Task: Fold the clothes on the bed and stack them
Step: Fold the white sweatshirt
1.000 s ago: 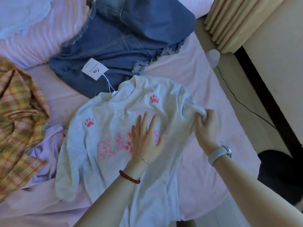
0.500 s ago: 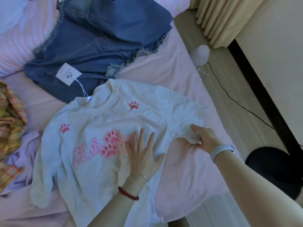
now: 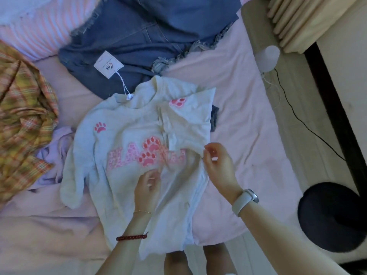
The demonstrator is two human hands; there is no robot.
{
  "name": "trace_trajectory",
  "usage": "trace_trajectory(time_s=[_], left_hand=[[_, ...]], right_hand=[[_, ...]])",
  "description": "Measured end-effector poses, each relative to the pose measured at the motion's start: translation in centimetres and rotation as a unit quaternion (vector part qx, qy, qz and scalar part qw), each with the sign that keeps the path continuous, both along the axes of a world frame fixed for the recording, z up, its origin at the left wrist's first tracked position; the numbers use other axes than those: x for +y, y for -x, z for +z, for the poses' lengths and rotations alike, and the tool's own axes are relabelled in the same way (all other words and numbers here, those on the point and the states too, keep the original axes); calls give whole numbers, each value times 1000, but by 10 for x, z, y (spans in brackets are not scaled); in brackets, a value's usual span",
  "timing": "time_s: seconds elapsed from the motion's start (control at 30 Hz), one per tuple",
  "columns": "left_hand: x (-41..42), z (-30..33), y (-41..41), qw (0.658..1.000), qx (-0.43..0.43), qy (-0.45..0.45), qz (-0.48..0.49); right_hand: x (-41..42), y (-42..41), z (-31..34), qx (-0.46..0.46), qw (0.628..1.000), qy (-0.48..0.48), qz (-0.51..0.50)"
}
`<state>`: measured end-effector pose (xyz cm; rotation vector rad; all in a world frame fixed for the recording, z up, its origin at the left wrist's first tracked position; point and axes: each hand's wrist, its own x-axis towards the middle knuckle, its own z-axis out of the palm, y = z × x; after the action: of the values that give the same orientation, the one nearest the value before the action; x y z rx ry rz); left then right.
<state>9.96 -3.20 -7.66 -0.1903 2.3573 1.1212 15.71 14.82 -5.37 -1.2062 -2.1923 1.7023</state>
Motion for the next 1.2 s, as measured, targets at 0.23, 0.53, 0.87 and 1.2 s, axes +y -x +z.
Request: trace_trajectory(time_s=[0.23,0.53,0.87,1.2], left_hand=[[-43,-18,-55,973,139,92,-161],[-57,-21,-101,918,28,149,-366],[-58,-18,-129,928,0,83,-364],[-83,-35,-163,957,49,130,-255]], right_hand=[[-83,-82,-47,-221,962,143,76],[-88,-112,-35,-252,966,-45,-32],[-102,-156,-42,-196,962,118,-147],[-86,-186,-47,-157,975,-25,-154]])
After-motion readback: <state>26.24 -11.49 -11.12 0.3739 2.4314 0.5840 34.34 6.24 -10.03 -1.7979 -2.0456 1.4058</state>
